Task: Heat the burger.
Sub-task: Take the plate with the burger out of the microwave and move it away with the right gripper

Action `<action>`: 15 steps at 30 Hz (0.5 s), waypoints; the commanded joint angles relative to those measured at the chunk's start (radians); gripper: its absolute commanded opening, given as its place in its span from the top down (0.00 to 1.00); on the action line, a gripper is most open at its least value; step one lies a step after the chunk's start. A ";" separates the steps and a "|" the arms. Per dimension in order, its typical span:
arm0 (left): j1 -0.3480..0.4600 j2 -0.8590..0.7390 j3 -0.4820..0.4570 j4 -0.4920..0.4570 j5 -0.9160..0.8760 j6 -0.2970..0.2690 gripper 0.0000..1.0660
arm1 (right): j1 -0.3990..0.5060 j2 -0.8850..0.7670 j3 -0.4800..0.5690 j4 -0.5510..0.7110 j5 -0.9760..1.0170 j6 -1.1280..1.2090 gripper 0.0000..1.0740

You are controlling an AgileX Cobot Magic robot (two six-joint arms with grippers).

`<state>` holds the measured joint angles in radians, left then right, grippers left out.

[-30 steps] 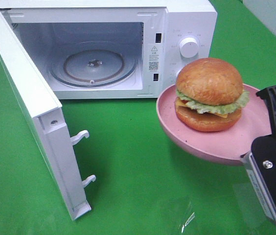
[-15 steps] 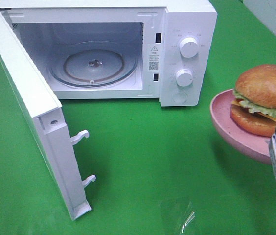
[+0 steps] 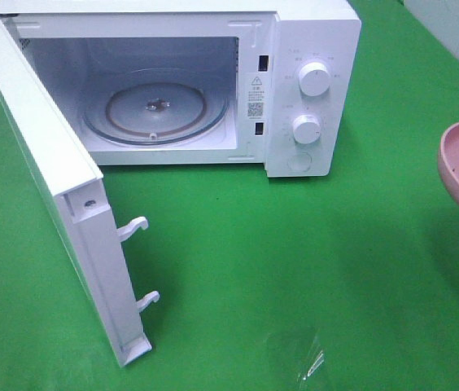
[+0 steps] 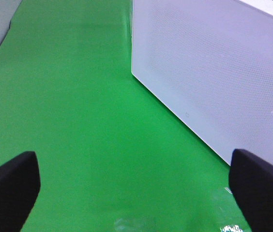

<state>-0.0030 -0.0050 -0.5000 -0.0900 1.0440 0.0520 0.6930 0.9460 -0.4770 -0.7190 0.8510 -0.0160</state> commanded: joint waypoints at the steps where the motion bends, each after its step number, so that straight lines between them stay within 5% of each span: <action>1: 0.005 -0.015 0.003 -0.001 -0.008 0.001 0.08 | -0.002 -0.012 -0.005 -0.112 -0.005 0.132 1.00; 15: 0.005 -0.015 0.003 -0.001 -0.008 0.001 0.08 | -0.005 0.180 -0.007 -0.162 0.041 0.389 1.00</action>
<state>-0.0030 -0.0050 -0.5000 -0.0900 1.0440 0.0520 0.6920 1.1400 -0.4770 -0.8100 0.8800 0.3790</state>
